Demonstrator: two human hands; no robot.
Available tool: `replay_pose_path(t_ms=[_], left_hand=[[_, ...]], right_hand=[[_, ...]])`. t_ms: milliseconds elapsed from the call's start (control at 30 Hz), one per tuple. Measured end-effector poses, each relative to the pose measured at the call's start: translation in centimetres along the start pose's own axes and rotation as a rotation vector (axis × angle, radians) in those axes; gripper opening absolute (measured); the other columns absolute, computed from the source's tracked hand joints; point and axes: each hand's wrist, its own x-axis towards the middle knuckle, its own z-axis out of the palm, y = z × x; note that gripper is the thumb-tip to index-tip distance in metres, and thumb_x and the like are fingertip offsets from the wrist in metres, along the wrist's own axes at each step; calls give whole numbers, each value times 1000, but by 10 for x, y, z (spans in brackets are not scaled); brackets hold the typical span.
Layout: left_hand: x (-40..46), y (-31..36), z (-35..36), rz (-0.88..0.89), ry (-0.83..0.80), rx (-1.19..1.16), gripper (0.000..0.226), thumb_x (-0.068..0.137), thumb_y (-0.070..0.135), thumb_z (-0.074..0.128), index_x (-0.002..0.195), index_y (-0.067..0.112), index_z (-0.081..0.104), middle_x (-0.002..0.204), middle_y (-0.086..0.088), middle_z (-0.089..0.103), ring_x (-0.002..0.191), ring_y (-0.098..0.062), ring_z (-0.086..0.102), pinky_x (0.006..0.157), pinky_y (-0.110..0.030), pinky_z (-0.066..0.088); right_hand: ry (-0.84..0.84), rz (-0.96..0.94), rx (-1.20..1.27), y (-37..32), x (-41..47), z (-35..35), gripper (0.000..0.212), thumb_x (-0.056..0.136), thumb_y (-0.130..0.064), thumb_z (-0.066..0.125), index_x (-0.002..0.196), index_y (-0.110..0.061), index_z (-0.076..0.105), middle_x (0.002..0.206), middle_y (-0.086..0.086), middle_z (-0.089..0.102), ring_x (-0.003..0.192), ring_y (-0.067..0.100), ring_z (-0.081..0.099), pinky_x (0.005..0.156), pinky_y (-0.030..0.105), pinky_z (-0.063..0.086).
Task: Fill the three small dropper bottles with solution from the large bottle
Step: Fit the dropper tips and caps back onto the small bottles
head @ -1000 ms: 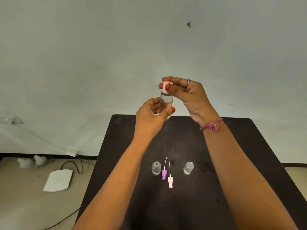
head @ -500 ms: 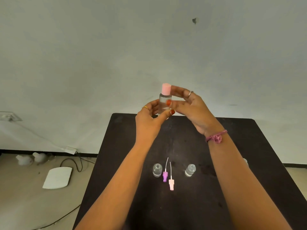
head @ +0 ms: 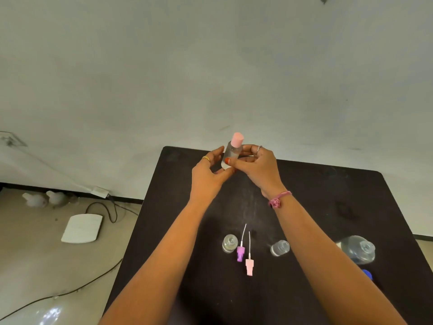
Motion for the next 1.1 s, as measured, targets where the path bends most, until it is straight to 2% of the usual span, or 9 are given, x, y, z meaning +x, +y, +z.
replay_pose_path(t_ms=[100, 233, 367, 533, 633, 1100], left_hand=[[19, -25, -11, -59, 24, 49, 55, 83, 17, 73, 133, 13, 52, 129, 3, 59, 114, -6, 56, 76, 3, 41], [42, -57, -23, -138, 58, 77, 42, 87, 19, 68, 127, 17, 57, 120, 4, 65, 100, 0, 61, 85, -10, 46], [58, -84, -31, -234, 84, 76, 34, 89, 19, 65, 122, 19, 60, 112, 7, 67, 96, 3, 61, 94, -24, 50], [68, -112, -35, -318, 77, 74, 30, 90, 19, 63, 120, 21, 61, 106, 10, 67, 97, -3, 63, 95, -34, 52], [74, -126, -35, -365, 71, 82, 29, 90, 19, 63, 119, 21, 61, 105, 10, 66, 98, -4, 62, 96, -35, 51], [79, -156, -33, -467, 29, 108, 24, 92, 22, 60, 116, 24, 62, 102, 14, 65, 96, -2, 61, 95, -34, 51]], right_hand=[[27, 34, -60, 22, 24, 20, 43, 67, -31, 85, 104, -18, 68, 92, -7, 71, 82, 2, 67, 76, 15, 53], [39, 94, -118, 57, 55, 47, 46, 70, -28, 84, 110, -16, 67, 97, -5, 69, 82, 0, 64, 76, 10, 49], [49, 182, -177, 91, 86, 72, 46, 74, -23, 81, 116, -13, 65, 106, 1, 69, 91, 10, 65, 90, 22, 50], [81, 230, -262, 123, 117, 91, 44, 76, -23, 79, 117, -15, 66, 112, 2, 68, 91, 10, 62, 89, 25, 46], [121, 260, -261, 133, 134, 98, 45, 75, -24, 80, 117, -15, 66, 113, 2, 68, 101, 16, 62, 94, 30, 46], [195, 264, -252, 151, 171, 122, 37, 77, -22, 78, 110, -12, 66, 110, 5, 68, 102, 19, 62, 85, 23, 42]])
